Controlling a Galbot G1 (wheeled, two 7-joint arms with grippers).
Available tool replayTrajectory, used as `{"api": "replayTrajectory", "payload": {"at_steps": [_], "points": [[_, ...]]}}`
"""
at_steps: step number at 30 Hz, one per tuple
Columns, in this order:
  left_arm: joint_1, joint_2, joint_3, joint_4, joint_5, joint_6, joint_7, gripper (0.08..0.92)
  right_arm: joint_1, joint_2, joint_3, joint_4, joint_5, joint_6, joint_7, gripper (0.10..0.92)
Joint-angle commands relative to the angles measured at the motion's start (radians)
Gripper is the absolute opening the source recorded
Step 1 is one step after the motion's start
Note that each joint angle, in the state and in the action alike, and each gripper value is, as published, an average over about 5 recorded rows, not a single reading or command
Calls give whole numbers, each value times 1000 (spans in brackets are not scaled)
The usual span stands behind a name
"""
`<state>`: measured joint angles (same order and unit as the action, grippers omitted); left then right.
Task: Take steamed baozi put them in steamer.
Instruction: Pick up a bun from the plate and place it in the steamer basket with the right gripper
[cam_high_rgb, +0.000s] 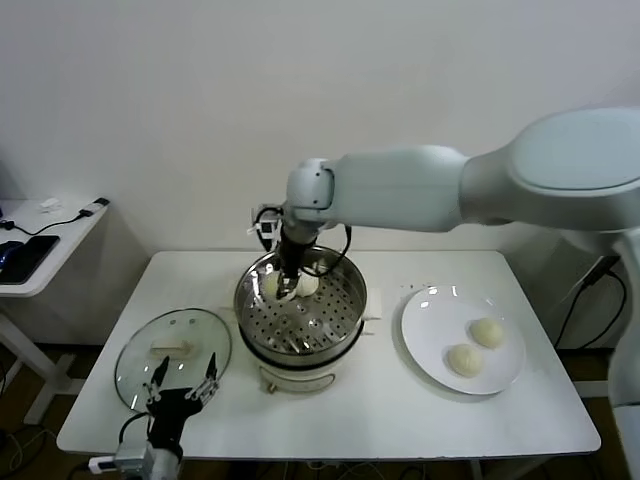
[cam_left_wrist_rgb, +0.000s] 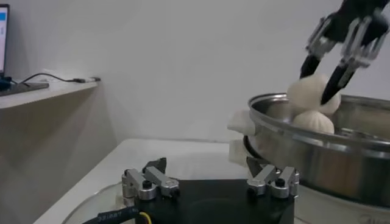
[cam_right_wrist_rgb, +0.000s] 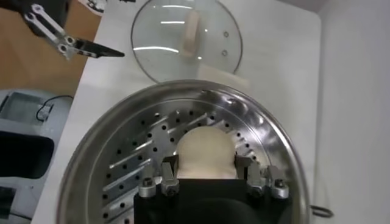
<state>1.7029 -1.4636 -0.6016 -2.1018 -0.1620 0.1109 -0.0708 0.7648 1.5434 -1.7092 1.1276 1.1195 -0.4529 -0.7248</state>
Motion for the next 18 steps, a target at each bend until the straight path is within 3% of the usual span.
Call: {"api": "replayTrajectory", "payload": {"at_steps": [1, 9, 15, 18], "points": [[-1, 1, 2, 5, 1, -1, 0, 823, -122, 80, 7, -112, -44, -7, 19, 619], [0, -5, 4, 2, 2, -3, -3, 823, -144, 77, 28, -142, -50, 12, 21, 639], [7, -6, 7, -6, 4, -4, -3, 823, -86, 32, 27, -90, -44, 48, -32, 782], [9, -6, 7, -13, 4, -4, -3, 823, -27, -24, 15, -32, -59, 75, -70, 817]]}}
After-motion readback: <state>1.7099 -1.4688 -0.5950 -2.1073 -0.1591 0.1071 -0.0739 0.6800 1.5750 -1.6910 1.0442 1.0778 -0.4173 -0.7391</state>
